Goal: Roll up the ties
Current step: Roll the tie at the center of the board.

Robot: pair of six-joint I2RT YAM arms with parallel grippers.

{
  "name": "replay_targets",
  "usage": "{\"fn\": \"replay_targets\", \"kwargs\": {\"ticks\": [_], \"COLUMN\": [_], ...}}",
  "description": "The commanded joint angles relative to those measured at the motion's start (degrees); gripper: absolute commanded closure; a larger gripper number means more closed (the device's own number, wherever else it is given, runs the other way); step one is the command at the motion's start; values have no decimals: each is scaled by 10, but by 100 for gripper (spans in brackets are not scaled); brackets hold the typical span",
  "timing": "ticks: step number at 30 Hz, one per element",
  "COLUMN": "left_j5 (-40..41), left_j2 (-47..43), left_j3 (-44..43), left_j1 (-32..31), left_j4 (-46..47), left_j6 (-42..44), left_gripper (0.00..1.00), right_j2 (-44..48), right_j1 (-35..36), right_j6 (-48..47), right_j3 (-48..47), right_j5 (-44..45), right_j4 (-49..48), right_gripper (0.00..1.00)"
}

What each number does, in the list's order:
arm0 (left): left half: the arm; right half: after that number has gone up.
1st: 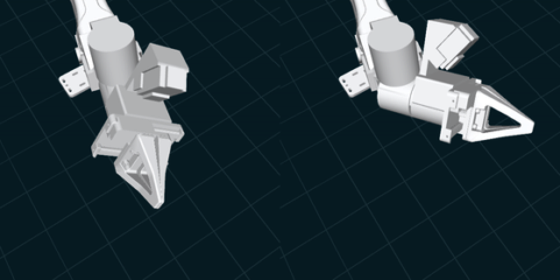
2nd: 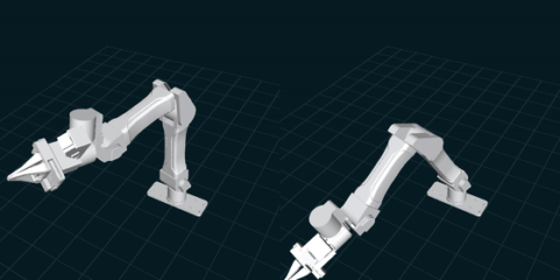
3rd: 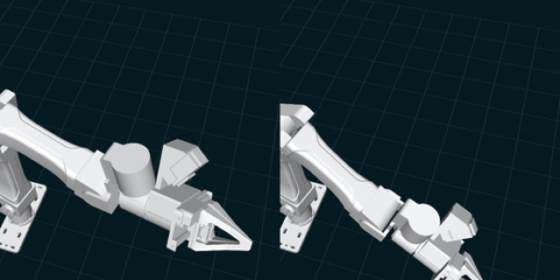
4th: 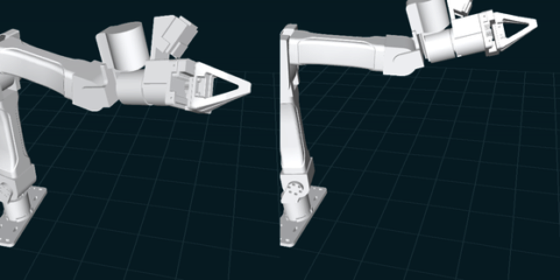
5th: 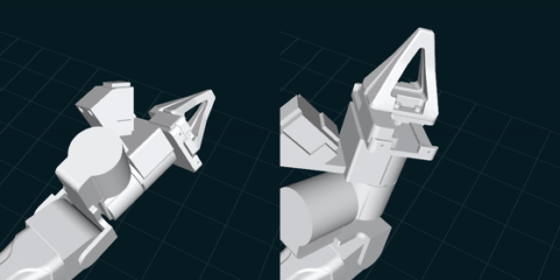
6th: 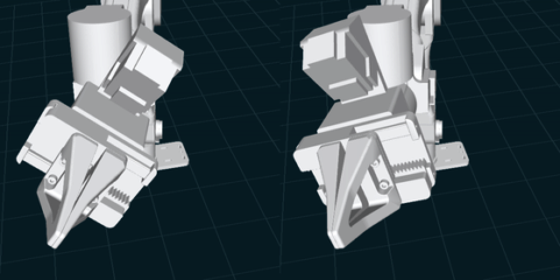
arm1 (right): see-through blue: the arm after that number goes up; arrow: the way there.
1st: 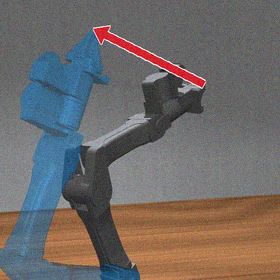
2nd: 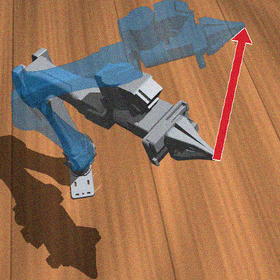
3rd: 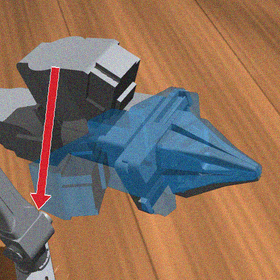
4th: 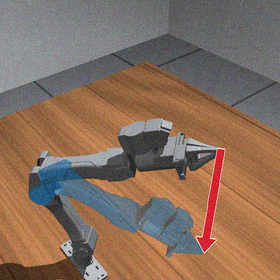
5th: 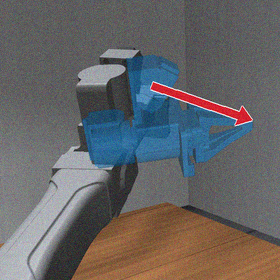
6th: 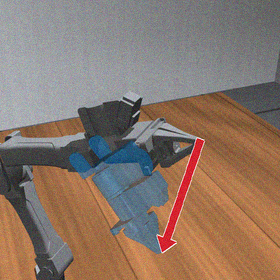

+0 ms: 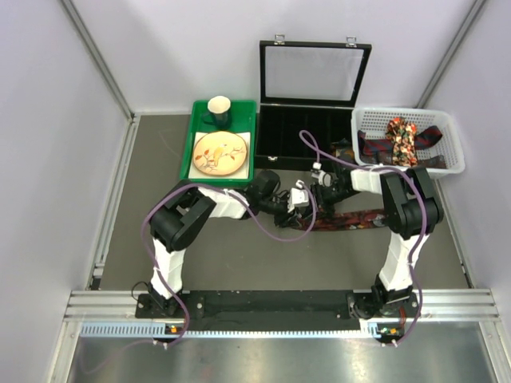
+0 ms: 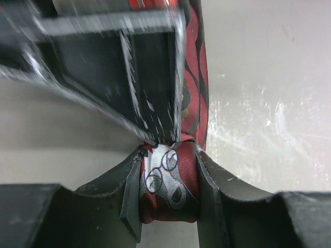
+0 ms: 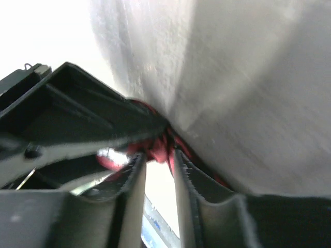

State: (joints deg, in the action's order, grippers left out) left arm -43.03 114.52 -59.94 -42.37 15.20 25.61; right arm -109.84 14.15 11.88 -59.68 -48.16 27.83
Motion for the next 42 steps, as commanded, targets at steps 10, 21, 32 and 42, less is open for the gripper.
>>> {"fn": "replay_targets", "kwargs": {"ticks": [10, 21, 32, 42], "left_j5": [161, 189, 138, -56], "left_j2": [8, 25, 16, -22], "left_j3": [-52, -83, -70, 13], "left_j1": [-19, -44, -18, 47], "left_j4": [-308, -345, -317, -84], "left_j6": [113, 117, 91, 25], "left_gripper": [70, 67, 40, 24], "right_j2": [53, 14, -8, -5], "right_j1": [-19, 10, -6, -32], "right_j6": [49, 89, -2, -27], "right_j3": [47, 45, 42, 41], "right_j5": [-117, -91, 1, 94], "right_j4": [-79, -155, -51, -7], "right_gripper": [55, 63, 100, 100]}}
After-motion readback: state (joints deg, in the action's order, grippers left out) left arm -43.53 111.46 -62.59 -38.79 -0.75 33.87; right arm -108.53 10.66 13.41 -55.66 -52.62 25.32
